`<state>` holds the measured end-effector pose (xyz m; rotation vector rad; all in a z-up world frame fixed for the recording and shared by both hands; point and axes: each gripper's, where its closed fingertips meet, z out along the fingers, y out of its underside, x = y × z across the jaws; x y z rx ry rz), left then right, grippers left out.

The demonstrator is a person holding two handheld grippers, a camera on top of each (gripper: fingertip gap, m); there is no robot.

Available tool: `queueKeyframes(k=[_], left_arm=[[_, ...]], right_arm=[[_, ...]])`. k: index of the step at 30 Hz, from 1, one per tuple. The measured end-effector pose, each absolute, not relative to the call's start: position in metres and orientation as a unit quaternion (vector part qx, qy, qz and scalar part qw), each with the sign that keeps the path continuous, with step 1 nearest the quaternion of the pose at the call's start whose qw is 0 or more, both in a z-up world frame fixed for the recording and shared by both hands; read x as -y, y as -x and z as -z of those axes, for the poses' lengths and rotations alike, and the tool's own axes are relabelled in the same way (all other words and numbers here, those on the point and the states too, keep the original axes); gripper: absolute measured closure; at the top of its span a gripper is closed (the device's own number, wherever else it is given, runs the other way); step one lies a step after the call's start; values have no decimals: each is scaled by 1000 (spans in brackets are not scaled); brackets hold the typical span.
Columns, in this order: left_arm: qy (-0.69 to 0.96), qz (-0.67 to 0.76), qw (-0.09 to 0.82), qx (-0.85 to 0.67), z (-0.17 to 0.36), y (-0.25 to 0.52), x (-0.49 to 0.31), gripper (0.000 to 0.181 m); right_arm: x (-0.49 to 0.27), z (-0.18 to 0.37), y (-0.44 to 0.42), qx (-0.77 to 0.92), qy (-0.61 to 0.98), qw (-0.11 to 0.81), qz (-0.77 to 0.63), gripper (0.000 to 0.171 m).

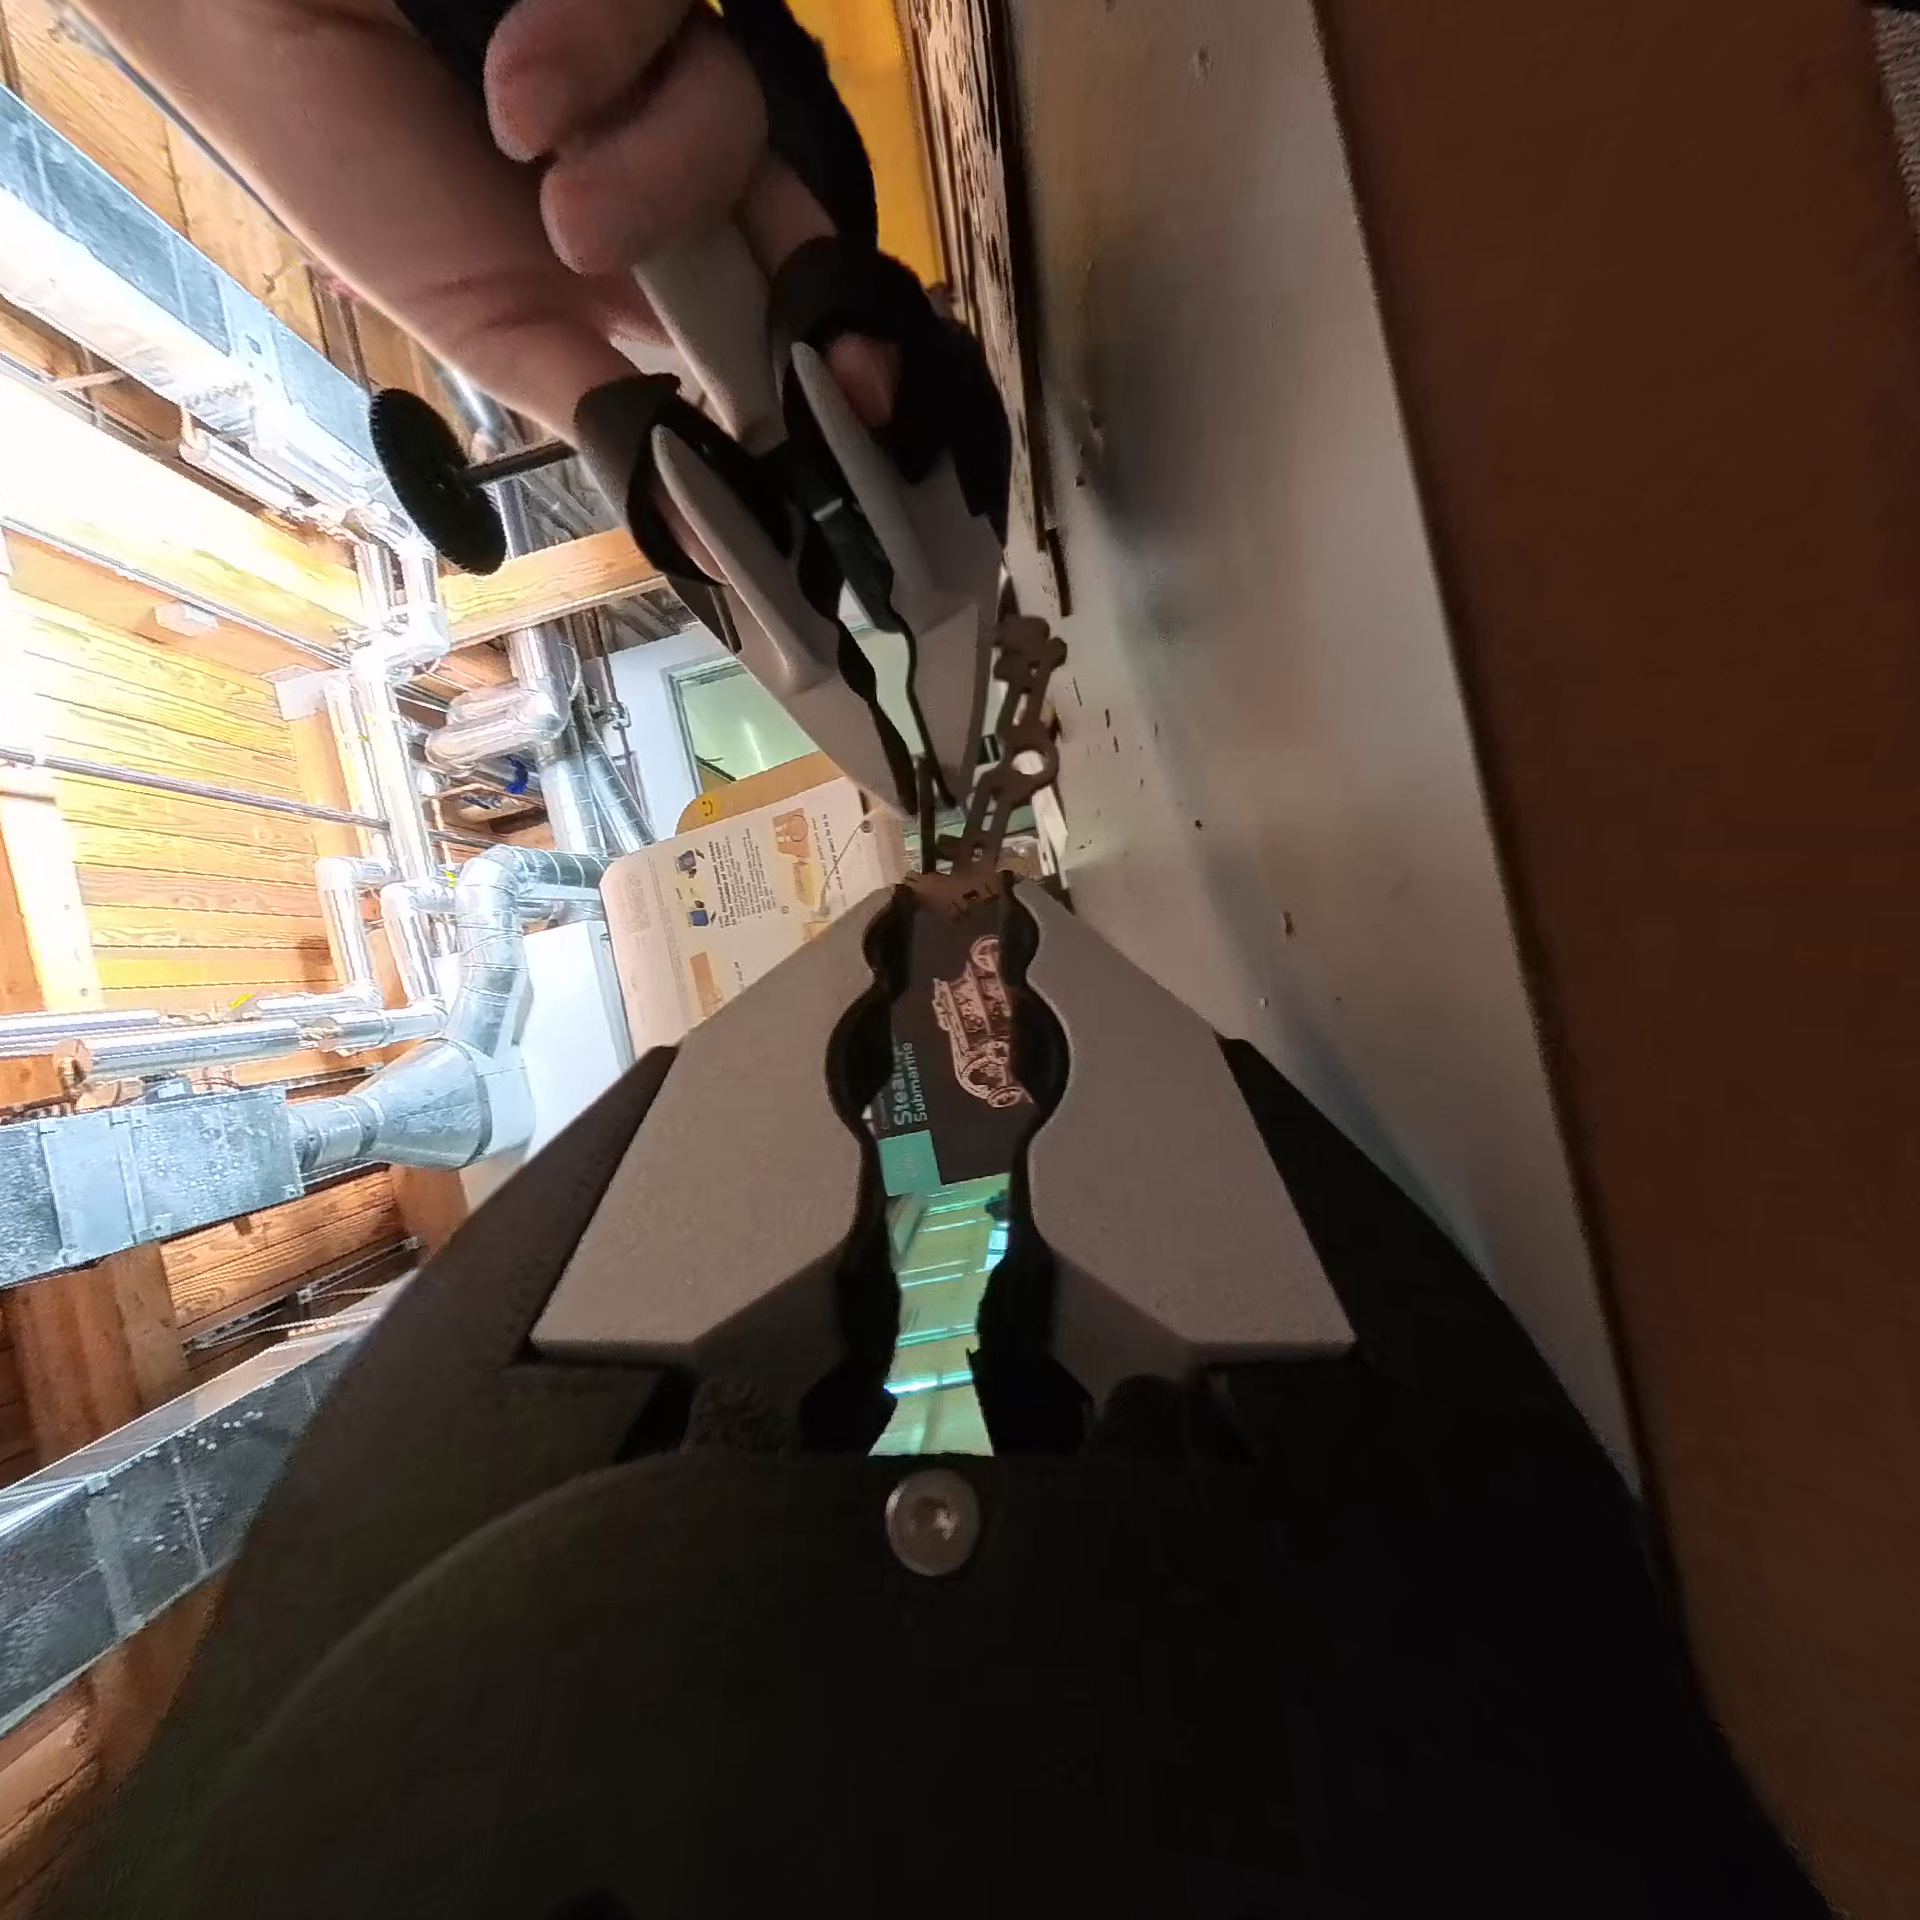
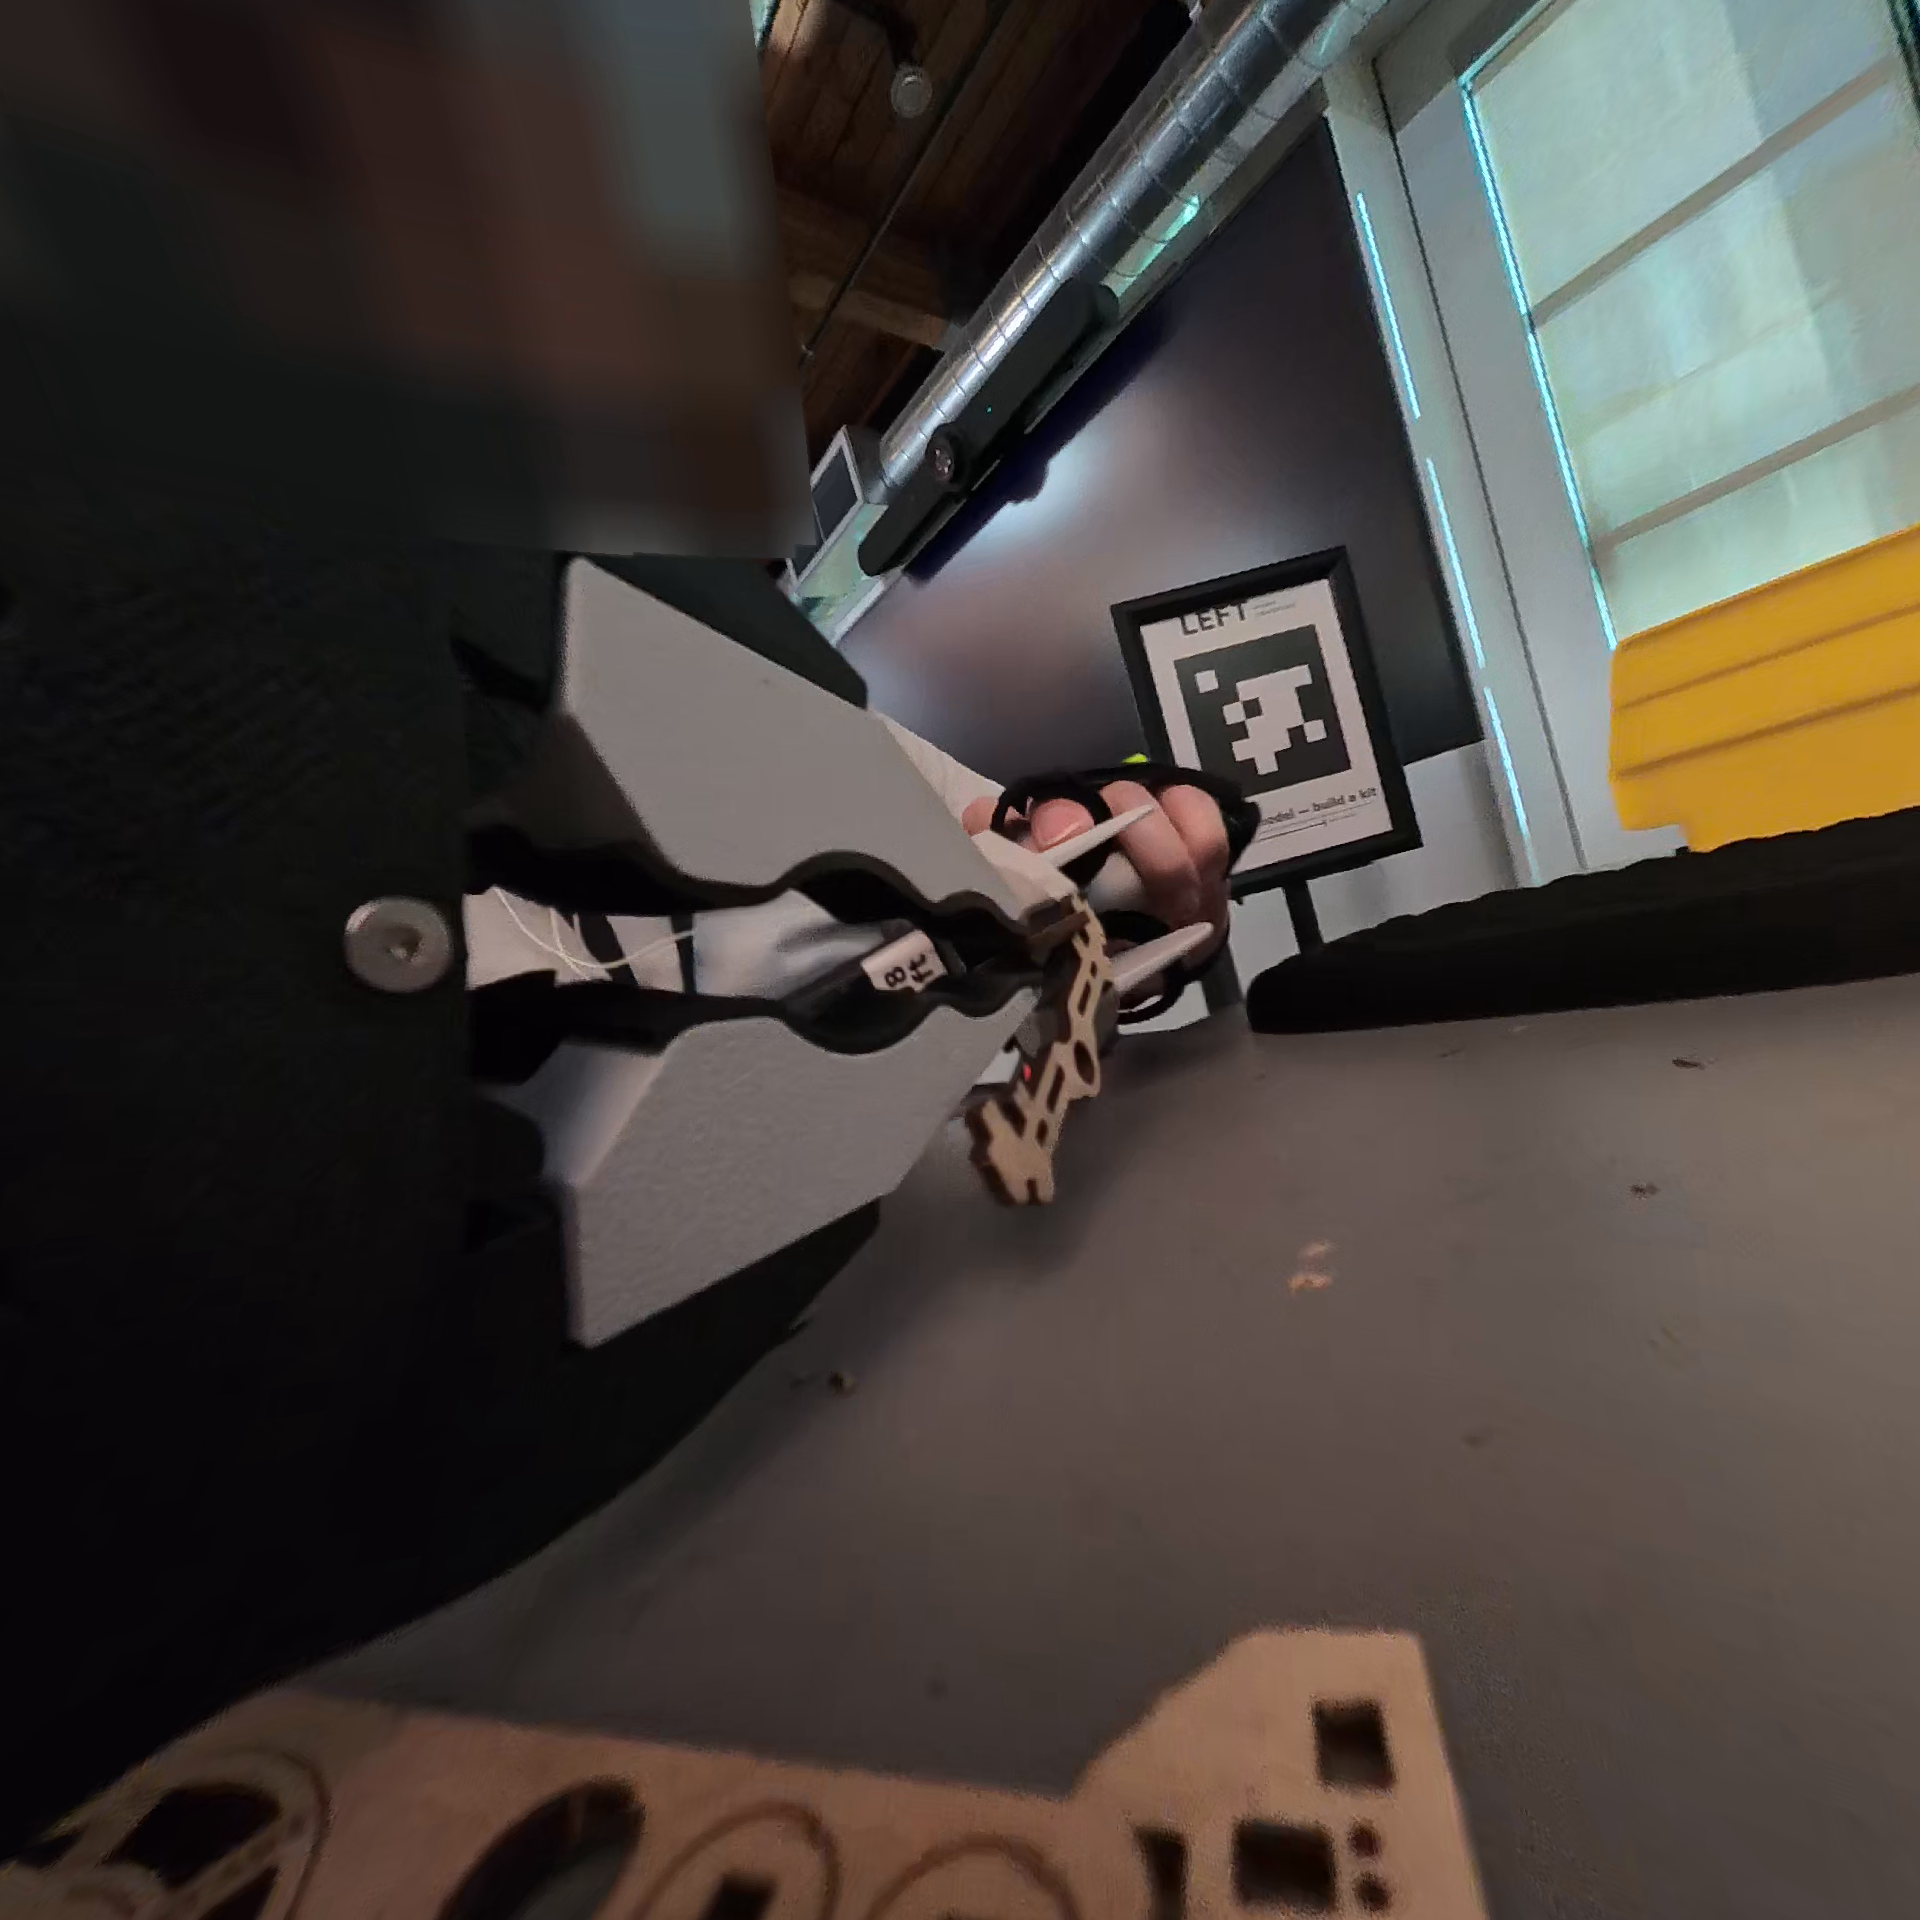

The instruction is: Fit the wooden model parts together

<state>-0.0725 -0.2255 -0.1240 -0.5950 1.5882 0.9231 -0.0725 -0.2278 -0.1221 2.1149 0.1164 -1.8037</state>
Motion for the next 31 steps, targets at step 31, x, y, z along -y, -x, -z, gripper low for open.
queueKeyframes(k=[31], left_arm=[[537,-172,452,-691,161,87,200,181]], right_arm=[[194,96,33,-124,-746,108,646,169]])
